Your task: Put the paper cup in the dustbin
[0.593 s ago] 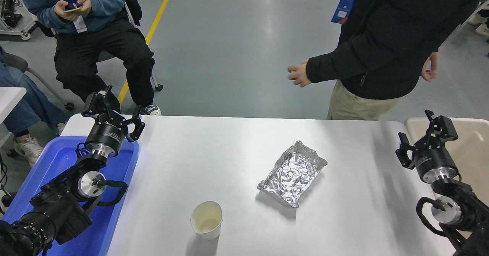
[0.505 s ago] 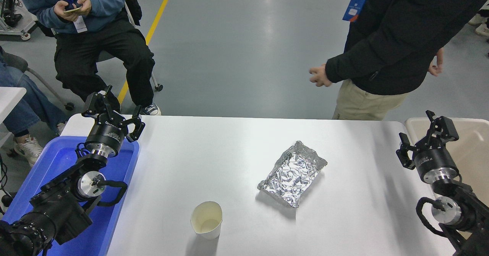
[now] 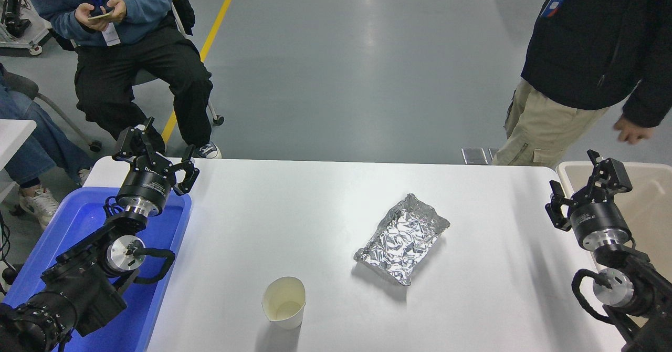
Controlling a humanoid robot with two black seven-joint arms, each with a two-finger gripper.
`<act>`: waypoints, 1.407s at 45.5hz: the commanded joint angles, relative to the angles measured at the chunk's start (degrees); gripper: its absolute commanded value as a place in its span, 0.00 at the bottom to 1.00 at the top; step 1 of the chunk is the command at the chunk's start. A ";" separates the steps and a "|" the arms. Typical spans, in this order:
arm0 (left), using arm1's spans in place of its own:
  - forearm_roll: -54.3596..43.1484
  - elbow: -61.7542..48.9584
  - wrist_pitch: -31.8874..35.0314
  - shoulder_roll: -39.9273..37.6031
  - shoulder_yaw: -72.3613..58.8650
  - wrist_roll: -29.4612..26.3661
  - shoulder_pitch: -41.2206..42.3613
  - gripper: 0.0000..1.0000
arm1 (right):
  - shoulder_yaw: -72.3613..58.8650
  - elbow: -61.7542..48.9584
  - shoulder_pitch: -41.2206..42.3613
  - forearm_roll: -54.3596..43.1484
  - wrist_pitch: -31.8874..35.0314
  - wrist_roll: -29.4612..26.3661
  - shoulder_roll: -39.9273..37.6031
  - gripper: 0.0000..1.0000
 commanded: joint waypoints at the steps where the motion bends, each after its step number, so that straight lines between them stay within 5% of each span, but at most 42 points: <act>1: 0.00 0.06 0.00 0.00 0.00 0.00 0.00 1.00 | -1.54 9.51 -0.56 -0.36 -0.64 -9.65 -2.69 1.00; 12: 0.00 -0.02 0.00 0.00 0.00 0.00 0.00 1.00 | -12.78 24.00 3.56 -4.83 -0.38 -11.40 -13.58 1.00; 27: 0.00 0.06 0.00 0.00 0.00 0.00 0.00 1.00 | -16.57 35.79 10.77 -21.01 2.51 -30.82 -18.43 1.00; 41: 0.00 0.06 0.00 0.00 0.09 0.00 0.00 1.00 | -32.46 40.72 25.96 -29.44 10.17 -32.06 -19.66 1.00; 54: 0.00 -0.02 0.09 0.00 0.00 0.00 0.00 1.00 | -54.26 42.48 47.15 -30.50 16.40 -32.15 -13.52 1.00; 64: 0.00 -0.02 0.09 0.00 0.00 0.00 0.00 1.00 | -64.02 41.16 56.47 -30.50 18.69 -33.99 -0.77 1.00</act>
